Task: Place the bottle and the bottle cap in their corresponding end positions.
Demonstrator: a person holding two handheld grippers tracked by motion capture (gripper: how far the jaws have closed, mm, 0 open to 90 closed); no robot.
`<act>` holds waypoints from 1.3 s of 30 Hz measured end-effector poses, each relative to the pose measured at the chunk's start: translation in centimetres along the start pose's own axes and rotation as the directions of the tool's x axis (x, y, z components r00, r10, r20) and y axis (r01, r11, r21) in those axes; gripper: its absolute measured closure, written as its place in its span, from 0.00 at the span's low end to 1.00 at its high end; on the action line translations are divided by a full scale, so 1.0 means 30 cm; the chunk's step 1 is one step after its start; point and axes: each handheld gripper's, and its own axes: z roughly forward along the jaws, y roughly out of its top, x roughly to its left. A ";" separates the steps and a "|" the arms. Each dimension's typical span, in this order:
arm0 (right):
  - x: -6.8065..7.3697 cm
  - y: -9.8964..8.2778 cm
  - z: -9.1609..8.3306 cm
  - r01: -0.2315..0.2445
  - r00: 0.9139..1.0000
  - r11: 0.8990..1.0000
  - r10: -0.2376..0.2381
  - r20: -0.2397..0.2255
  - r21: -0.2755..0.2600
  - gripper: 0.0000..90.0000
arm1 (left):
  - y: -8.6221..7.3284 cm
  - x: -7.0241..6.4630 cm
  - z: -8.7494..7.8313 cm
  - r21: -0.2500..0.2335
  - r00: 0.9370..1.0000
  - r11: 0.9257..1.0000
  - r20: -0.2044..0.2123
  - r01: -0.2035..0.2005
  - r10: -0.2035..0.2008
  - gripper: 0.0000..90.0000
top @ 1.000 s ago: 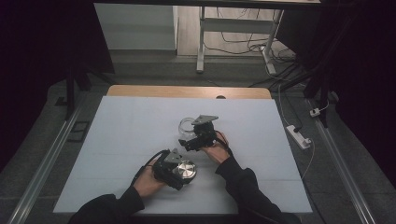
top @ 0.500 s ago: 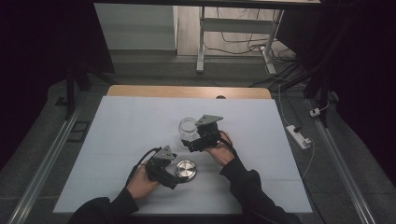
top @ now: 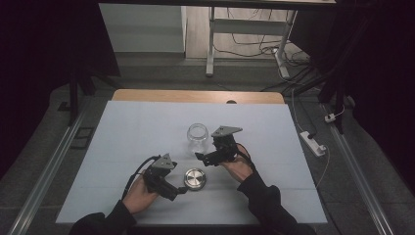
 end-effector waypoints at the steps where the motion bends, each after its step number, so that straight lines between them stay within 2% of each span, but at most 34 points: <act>1: 0.000 -0.004 -0.006 0.001 1.000 1.000 -0.001 -0.001 0.002 0.00 | -0.005 0.003 -0.006 -0.005 1.000 1.000 0.000 0.005 -0.005 0.00; 4: -0.001 -0.015 -0.026 -0.011 1.000 1.000 0.011 -0.009 -0.012 0.00 | -0.019 0.009 -0.027 -0.014 1.000 1.000 -0.009 0.021 -0.021 0.00; 9: 0.002 -0.030 -0.053 -0.005 1.000 1.000 0.005 -0.006 -0.017 0.00 | -0.039 0.017 -0.059 -0.017 0.999 0.999 -0.016 0.039 -0.039 0.00; 13: 0.015 -0.052 -0.097 0.049 0.999 0.998 -0.048 0.019 -0.028 0.00 | -0.063 0.023 -0.097 -0.012 0.998 0.998 -0.027 0.062 -0.062 0.00; 15: 0.019 -0.060 -0.114 0.050 0.999 0.998 -0.050 0.021 -0.030 0.00 | -0.085 0.028 -0.123 -0.016 0.996 0.996 -0.031 0.086 -0.086 0.00; 24: 0.024 -0.110 -0.181 0.051 0.998 0.998 -0.050 0.026 -0.034 0.00 | -0.143 0.029 -0.186 -0.025 0.991 0.993 -0.063 0.117 -0.119 0.00; 27: 0.015 -0.148 -0.215 0.037 0.999 0.999 -0.037 0.036 -0.016 0.00 | -0.171 0.030 -0.212 -0.033 0.987 0.990 -0.084 0.135 -0.137 0.00; 28: 0.014 -0.159 -0.224 0.034 0.999 0.999 -0.034 0.042 -0.013 0.00 | -0.190 0.030 -0.229 -0.044 0.984 0.987 -0.092 0.152 -0.155 0.00; 30: 0.011 -0.180 -0.244 0.028 0.998 1.000 -0.028 0.058 -0.005 0.00 | -0.198 0.030 -0.237 -0.050 0.982 0.987 -0.097 0.156 -0.160 0.00; 31: 0.010 -0.191 -0.256 0.025 0.998 1.000 -0.025 0.063 -0.004 0.00 | -0.216 0.028 -0.254 -0.058 0.979 0.984 -0.104 0.170 -0.175 0.00; 33: 0.006 -0.212 -0.280 0.015 0.997 1.000 -0.016 0.077 0.005 0.00 | -0.224 0.027 -0.262 -0.062 0.977 0.983 -0.111 0.173 -0.179 0.00; 34: 0.004 -0.223 -0.292 0.012 0.996 1.000 -0.013 0.086 0.008 0.00 | -0.241 0.024 -0.277 -0.068 0.975 0.981 -0.117 0.184 -0.191 0.00; 35: 0.001 -0.234 -0.304 0.014 0.995 1.000 -0.015 0.101 0.013 0.00 | -0.241 0.024 -0.277 -0.068 0.975 0.981 -0.117 0.184 -0.191 0.00; 36: -0.002 -0.243 -0.314 0.008 0.993 1.000 -0.010 0.116 0.018 0.00 | -0.258 0.023 -0.290 -0.075 0.971 0.978 -0.123 0.197 -0.205 0.00; 38: -0.006 -0.258 -0.339 -0.033 0.994 0.999 0.032 0.103 0.005 0.00 | -0.265 0.022 -0.297 -0.078 0.969 0.977 -0.127 0.201 -0.210 0.00; 39: -0.007 -0.264 -0.352 -0.046 0.994 0.999 0.045 0.104 0.004 0.00 | -0.278 0.020 -0.308 -0.083 0.966 0.975 -0.137 0.208 -0.218 0.00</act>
